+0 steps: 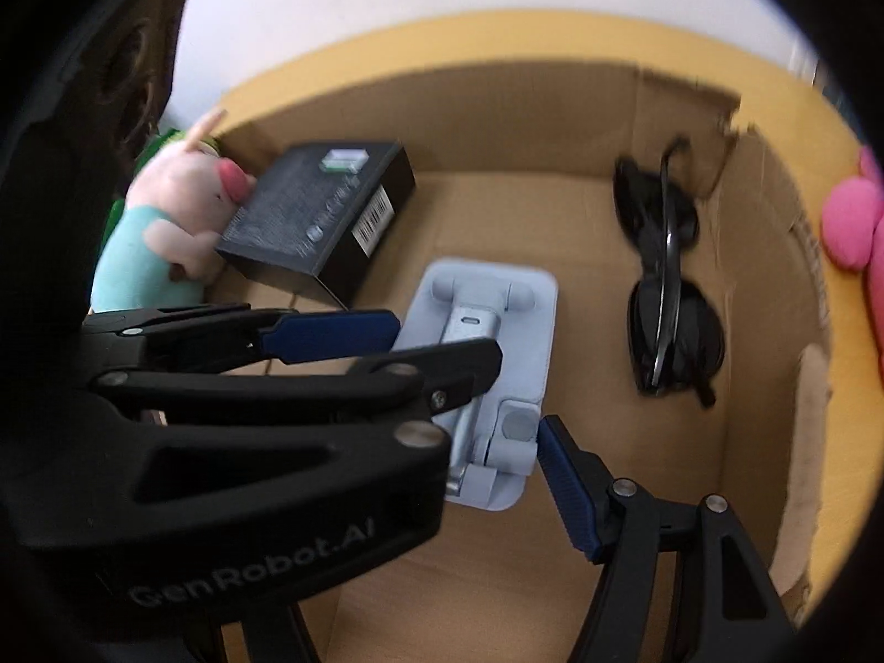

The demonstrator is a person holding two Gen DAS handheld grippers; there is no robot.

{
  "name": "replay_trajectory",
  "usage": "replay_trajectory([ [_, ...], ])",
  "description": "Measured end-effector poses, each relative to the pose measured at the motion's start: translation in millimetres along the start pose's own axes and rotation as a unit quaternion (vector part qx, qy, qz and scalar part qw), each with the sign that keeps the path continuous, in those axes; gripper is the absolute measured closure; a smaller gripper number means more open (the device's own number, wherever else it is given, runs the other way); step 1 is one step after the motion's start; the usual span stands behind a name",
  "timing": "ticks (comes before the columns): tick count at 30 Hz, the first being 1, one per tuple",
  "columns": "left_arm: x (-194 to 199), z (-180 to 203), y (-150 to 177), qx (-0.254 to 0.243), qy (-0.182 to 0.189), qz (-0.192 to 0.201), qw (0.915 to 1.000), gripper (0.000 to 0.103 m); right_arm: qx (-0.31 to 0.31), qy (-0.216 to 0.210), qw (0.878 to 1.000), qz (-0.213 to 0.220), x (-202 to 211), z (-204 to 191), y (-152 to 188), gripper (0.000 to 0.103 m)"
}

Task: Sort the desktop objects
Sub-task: 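Open both grippers to release the phone stand inside, then move both grippers to the clear phone case with white rim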

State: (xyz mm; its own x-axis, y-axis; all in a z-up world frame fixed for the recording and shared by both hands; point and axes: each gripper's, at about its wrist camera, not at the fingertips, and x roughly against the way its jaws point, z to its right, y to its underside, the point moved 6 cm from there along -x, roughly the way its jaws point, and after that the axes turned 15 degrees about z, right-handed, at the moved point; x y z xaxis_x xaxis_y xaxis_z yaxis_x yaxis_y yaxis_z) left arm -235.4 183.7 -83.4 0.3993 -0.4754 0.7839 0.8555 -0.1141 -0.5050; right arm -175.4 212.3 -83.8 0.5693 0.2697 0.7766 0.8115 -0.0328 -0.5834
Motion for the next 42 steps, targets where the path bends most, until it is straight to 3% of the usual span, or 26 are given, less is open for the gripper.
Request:
replay_trajectory([
  [4,5.3,-0.8,5.2,0.005,-0.005,0.004,1.0,0.059,-0.007,0.001,1.0,0.003,6.8,3.7,6.5,0.035],
  [8,53.3,9.2,2.3,-0.018,-0.023,0.074,0.9969,0.057,0.025,0.027,0.998,0.049,42.0,-1.9,12.9,0.035],
  [10,93.0,22.2,1.0,-0.041,-0.033,0.134,0.9896,0.047,0.056,0.048,0.993,0.093,70.0,-11.2,16.0,0.032],
  [12,144.1,36.6,6.5,-0.06,-0.052,0.209,0.9747,0.024,0.096,0.082,0.98,0.152,102.4,-22.6,19.3,0.023],
  [14,183.6,42.0,14.3,-0.067,-0.063,0.264,0.9602,0.015,0.126,0.112,0.961,0.217,141.3,-36.7,26.7,0.023],
  [17,238.5,51.8,38.4,-0.08,-0.092,0.326,0.9375,0.006,0.113,0.124,0.951,0.261,176.3,-42.8,44.5,0.022],
  [21,285.6,54.0,77.4,-0.096,-0.117,0.356,0.9221,0.003,0.089,0.112,0.947,0.288,201.9,-51.0,68.0,0.022],
  [27,323.1,43.5,145.6,-0.144,-0.155,0.358,0.9094,0.002,0.088,0.112,0.942,0.303,230.3,-65.5,89.5,0.022],
  [32,335.5,26.8,187.5,-0.147,-0.154,0.334,0.9182,0.0,0.083,0.108,0.943,0.304,245.0,-76.9,109.4,0.022],
  [35,339.2,5.8,208.8,-0.124,-0.158,0.322,0.9252,0.0,0.075,0.055,0.953,0.288,242.2,-90.3,126.9,0.022],
  [40,332.7,-44.8,235.7,-0.071,-0.168,0.289,0.9399,0.0,0.074,-0.047,0.976,0.198,204.2,-122.7,178.9,0.023],
  [42,323.6,-66.1,244.4,-0.057,-0.167,0.271,0.9463,0.0,0.084,-0.062,0.981,0.163,183.6,-136.3,200.2,0.024],
])
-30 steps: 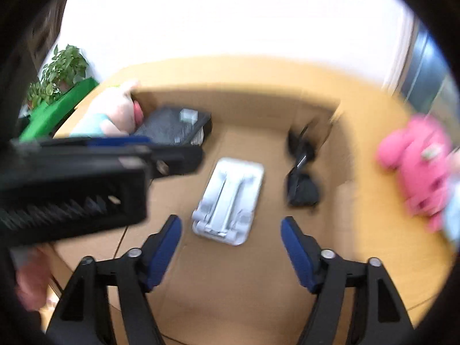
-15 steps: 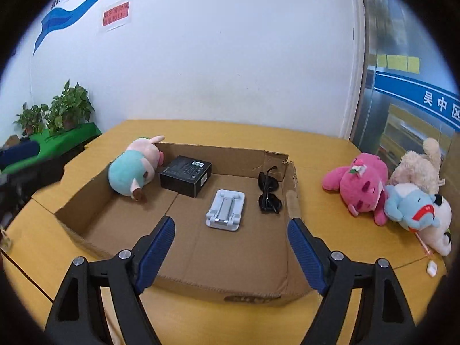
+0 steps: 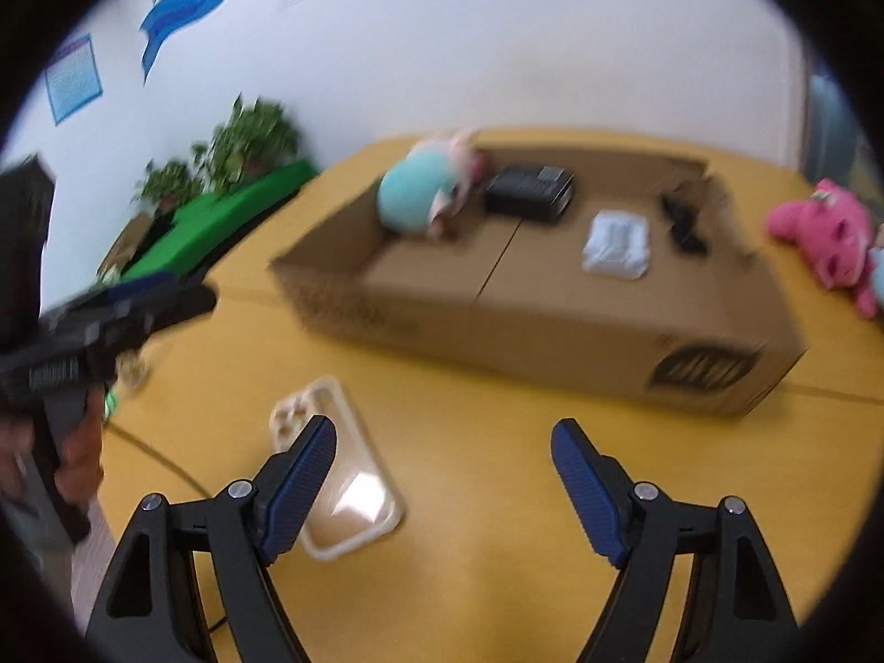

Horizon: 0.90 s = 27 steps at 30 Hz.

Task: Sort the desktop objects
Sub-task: 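Move both grippers to the clear phone case with white rim, then close both grippers on the phone case rim and lift it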

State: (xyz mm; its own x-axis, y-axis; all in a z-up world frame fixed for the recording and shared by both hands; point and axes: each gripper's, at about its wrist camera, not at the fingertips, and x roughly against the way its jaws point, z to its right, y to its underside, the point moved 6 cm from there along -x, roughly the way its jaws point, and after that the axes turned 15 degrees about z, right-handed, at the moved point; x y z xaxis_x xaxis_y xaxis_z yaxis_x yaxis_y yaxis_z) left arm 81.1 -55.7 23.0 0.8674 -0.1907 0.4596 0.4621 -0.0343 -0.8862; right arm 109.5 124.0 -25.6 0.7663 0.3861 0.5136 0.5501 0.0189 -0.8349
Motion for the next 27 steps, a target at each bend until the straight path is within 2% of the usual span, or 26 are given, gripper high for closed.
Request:
replay_trajectory([
  [4,-22.6,-20.3,30.3,0.008,0.0,-0.044,0.999,0.002,0.028,-0.024,0.997,-0.075,-35.2,-28.7,48.2,0.027],
  [6,-33.8,-24.6,46.7,0.009,0.007,-0.071,0.9974,0.004,0.041,-0.029,0.995,-0.092,-43.7,-36.9,60.7,0.028],
  [9,-49.1,-22.1,63.4,0.005,0.044,-0.102,0.9938,0.007,0.052,-0.052,0.991,-0.113,-48.9,-48.8,76.5,0.028],
  [11,-60.0,-21.8,74.6,0.0,0.056,-0.125,0.9906,0.008,0.062,-0.061,0.989,-0.121,-49.9,-54.7,82.9,0.027],
  [13,-70.3,-20.7,85.8,-0.001,0.076,-0.147,0.9861,0.014,0.089,-0.058,0.987,-0.117,-50.2,-60.2,86.0,0.027],
  [15,-78.5,-19.6,97.9,0.007,0.094,-0.171,0.9807,0.025,0.111,-0.051,0.986,-0.111,-51.8,-62.3,88.8,0.027],
  [17,-76.9,-13.5,99.9,-0.002,0.105,-0.166,0.9805,0.026,0.129,-0.042,0.985,-0.104,-52.4,-61.2,91.4,0.027],
  [22,-63.9,22.2,108.9,-0.032,0.158,-0.181,0.9702,0.031,0.136,-0.019,0.986,-0.099,-50.4,-42.6,90.7,0.028],
  [23,-61.5,28.6,110.1,-0.039,0.161,-0.179,0.9698,0.033,0.132,-0.02,0.986,-0.097,-50.1,-39.2,90.1,0.029],
  [26,-63.5,38.2,109.1,-0.045,0.132,-0.176,0.9745,0.033,0.135,-0.012,0.987,-0.09,-50.5,-34.4,88.6,0.029],
  [27,-63.4,38.8,108.6,-0.038,0.126,-0.177,0.9753,0.037,0.14,-0.009,0.986,-0.087,-50.5,-33.7,88.0,0.03],
])
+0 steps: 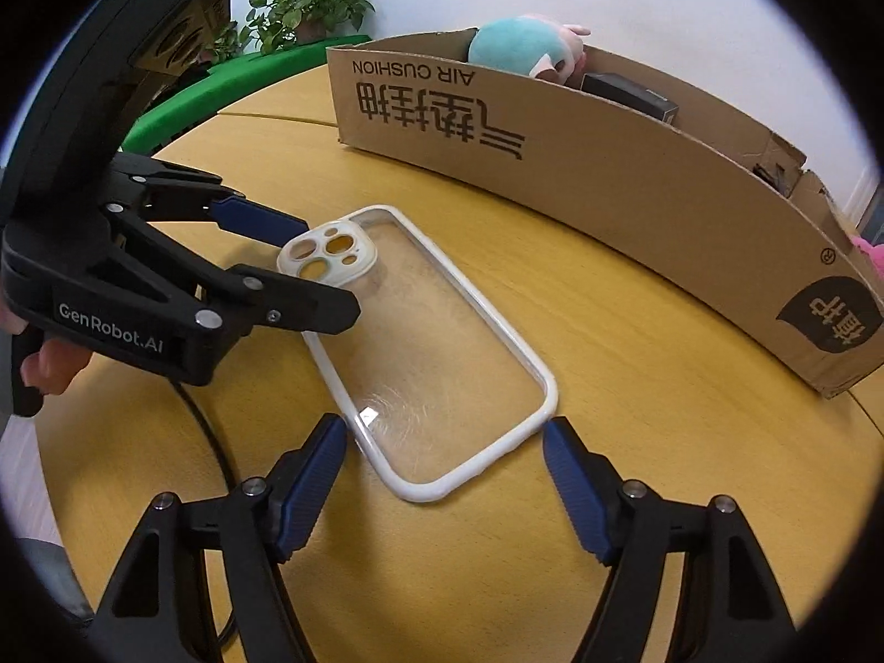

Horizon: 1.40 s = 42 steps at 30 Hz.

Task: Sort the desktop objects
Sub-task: 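Close both grippers on the phone case rim and lift it, then carry the phone case with both grippers over the cardboard box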

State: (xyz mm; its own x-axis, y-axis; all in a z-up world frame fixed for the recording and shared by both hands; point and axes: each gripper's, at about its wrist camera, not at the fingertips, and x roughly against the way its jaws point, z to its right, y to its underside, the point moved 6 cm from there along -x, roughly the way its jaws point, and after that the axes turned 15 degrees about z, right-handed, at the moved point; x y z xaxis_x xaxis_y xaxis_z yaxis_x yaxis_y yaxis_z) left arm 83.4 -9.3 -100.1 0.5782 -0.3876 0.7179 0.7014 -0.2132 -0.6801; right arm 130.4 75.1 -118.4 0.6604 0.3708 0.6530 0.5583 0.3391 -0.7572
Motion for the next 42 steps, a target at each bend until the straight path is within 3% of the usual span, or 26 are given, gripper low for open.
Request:
replay_trajectory([
  [3,2.9,-5.0,-1.7,0.032,-0.005,0.004,0.9995,0.054,-0.004,0.006,1.0,0.009,2.3,3.7,-1.8,0.036],
  [11,8.9,-6.2,-16.7,0.041,-0.008,0.023,0.9989,0.055,-0.025,0.005,0.999,0.032,9.8,17.7,-11.0,0.038],
  [12,11.6,-4.6,-20.7,0.042,-0.005,0.027,0.9987,0.059,-0.028,0.004,0.999,0.039,12.7,19.9,-14.4,0.042],
  [13,14.1,0.3,-24.6,0.047,0.018,0.03,0.9983,0.071,-0.03,0.005,0.998,0.049,17.5,22.3,-19.7,0.056],
  [14,15.2,8.4,-28.3,0.059,0.061,0.026,0.9961,0.092,-0.035,-0.021,0.997,0.059,21.8,20.5,-25.4,0.091],
  [15,17.8,20.4,-32.0,0.064,0.094,0.024,0.9933,0.094,-0.037,-0.042,0.997,0.059,23.4,16.8,-31.7,0.096],
  [17,22.9,43.5,-42.0,0.007,0.087,0.038,0.9955,0.097,-0.004,-0.038,0.997,0.067,27.2,6.0,-46.6,0.095],
  [18,23.2,52.8,-48.1,-0.026,0.064,0.046,0.9965,0.097,0.022,-0.025,0.997,0.066,25.8,0.5,-52.0,0.095],
  [22,18.5,46.0,-57.2,0.002,0.072,0.04,0.9966,0.09,-0.006,-0.03,0.998,0.057,26.5,13.8,-47.5,0.087],
  [24,14.9,29.3,-55.5,0.034,0.065,0.032,0.9968,0.079,-0.032,-0.023,0.997,0.064,39.1,32.5,-38.0,0.06],
  [25,14.2,22.5,-54.4,0.049,0.066,0.026,0.9962,0.073,-0.043,-0.014,0.996,0.072,48.1,46.5,-32.6,0.052],
  [26,12.7,19.4,-52.9,0.065,0.07,0.019,0.9952,0.062,-0.054,-0.002,0.995,0.078,56.9,60.5,-26.1,0.036],
  [27,11.6,19.9,-50.6,0.077,0.079,0.014,0.9938,0.053,-0.065,0.01,0.995,0.081,64.7,74.5,-19.5,0.027],
  [30,5.7,39.2,-49.4,0.079,0.101,0.009,0.9917,0.039,-0.106,0.023,0.992,0.065,74.8,114.0,-2.4,0.026],
  [33,-7.1,60.2,-45.6,0.078,0.116,-0.004,0.9902,0.038,-0.148,-0.002,0.988,0.044,69.4,140.1,9.5,0.026],
  [39,-44.6,82.3,-31.3,0.116,0.132,-0.039,0.9837,0.041,-0.168,-0.052,0.984,0.019,54.4,137.7,27.6,0.024],
  [42,-45.9,85.6,-30.7,0.107,0.117,-0.019,0.9872,0.041,-0.163,-0.047,0.985,0.037,59.0,128.3,26.9,0.023],
])
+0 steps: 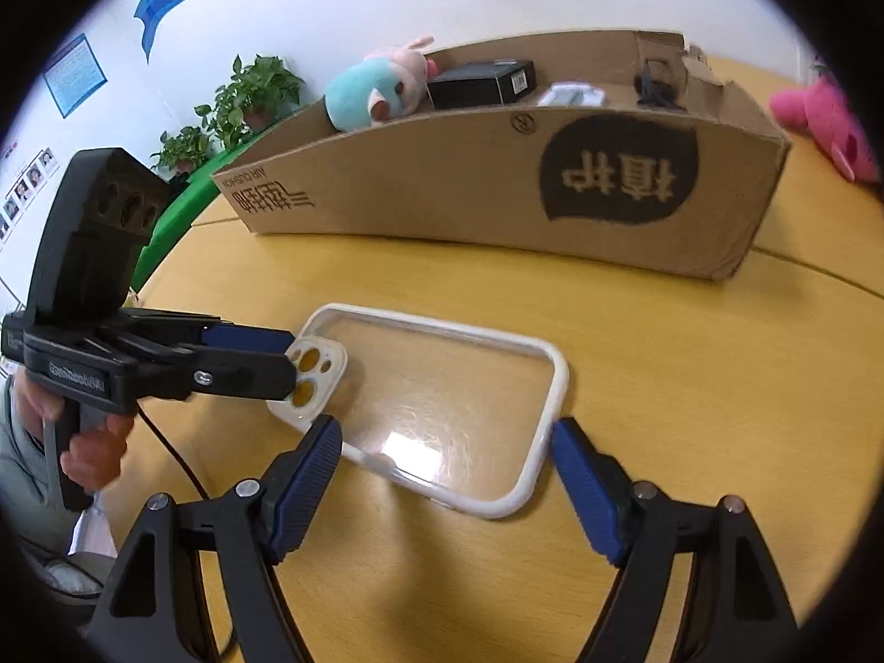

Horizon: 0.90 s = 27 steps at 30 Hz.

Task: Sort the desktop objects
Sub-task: 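Carry the phone case with both grippers over the cardboard box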

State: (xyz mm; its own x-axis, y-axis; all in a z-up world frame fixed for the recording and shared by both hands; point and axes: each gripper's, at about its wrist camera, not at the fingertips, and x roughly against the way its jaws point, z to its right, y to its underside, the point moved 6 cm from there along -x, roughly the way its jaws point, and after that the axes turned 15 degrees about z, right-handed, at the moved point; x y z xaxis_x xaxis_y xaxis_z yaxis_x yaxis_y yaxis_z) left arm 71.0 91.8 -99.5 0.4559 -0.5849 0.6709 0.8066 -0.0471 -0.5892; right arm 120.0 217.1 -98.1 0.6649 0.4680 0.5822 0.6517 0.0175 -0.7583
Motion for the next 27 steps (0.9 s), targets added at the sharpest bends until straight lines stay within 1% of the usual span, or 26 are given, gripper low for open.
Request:
replay_trajectory([
  [1,-0.1,0.4,0.0,-0.002,-0.003,0.002,1.0,0.042,0.002,0.003,1.0,0.002,-0.5,-0.3,-0.5,0.023],
  [3,0.3,-2.0,-0.2,-0.006,-0.012,0.004,0.9999,0.055,-0.002,0.009,1.0,0.01,0.1,0.6,-0.6,0.024],
  [5,1.1,-6.2,-0.5,-0.001,-0.016,0.005,0.9999,0.061,-0.014,0.012,1.0,0.019,2.6,1.6,-1.8,0.024],
  [6,1.7,-8.4,-0.7,0.003,-0.017,0.005,0.9998,0.063,-0.013,0.013,0.999,0.026,4.0,0.9,-4.0,0.025],
  [10,12.8,-15.6,-4.7,0.006,-0.026,0.023,0.9994,0.063,0.014,0.02,0.998,0.058,5.0,-14.1,-20.2,0.025],
  [14,34.2,-14.7,-21.9,0.007,-0.027,0.063,0.9976,0.063,0.034,0.031,0.995,0.089,8.7,-25.8,-42.2,0.025],
  [17,57.8,-10.7,-42.3,-0.005,-0.034,0.102,0.9942,0.063,0.049,0.031,0.992,0.116,15.3,-37.5,-62.4,0.025],
  [21,82.3,-8.0,-80.1,-0.022,-0.038,0.147,0.9882,0.063,0.062,0.026,0.987,0.148,19.2,-48.7,-96.1,0.025],
  [23,86.4,-12.0,-95.6,-0.027,-0.041,0.156,0.9866,0.063,0.064,0.022,0.985,0.159,12.3,-50.3,-117.2,0.025],
  [27,88.3,-26.3,-130.8,-0.04,-0.059,0.171,0.9827,0.063,0.068,0.021,0.985,0.159,-13.0,-49.1,-144.4,0.024],
])
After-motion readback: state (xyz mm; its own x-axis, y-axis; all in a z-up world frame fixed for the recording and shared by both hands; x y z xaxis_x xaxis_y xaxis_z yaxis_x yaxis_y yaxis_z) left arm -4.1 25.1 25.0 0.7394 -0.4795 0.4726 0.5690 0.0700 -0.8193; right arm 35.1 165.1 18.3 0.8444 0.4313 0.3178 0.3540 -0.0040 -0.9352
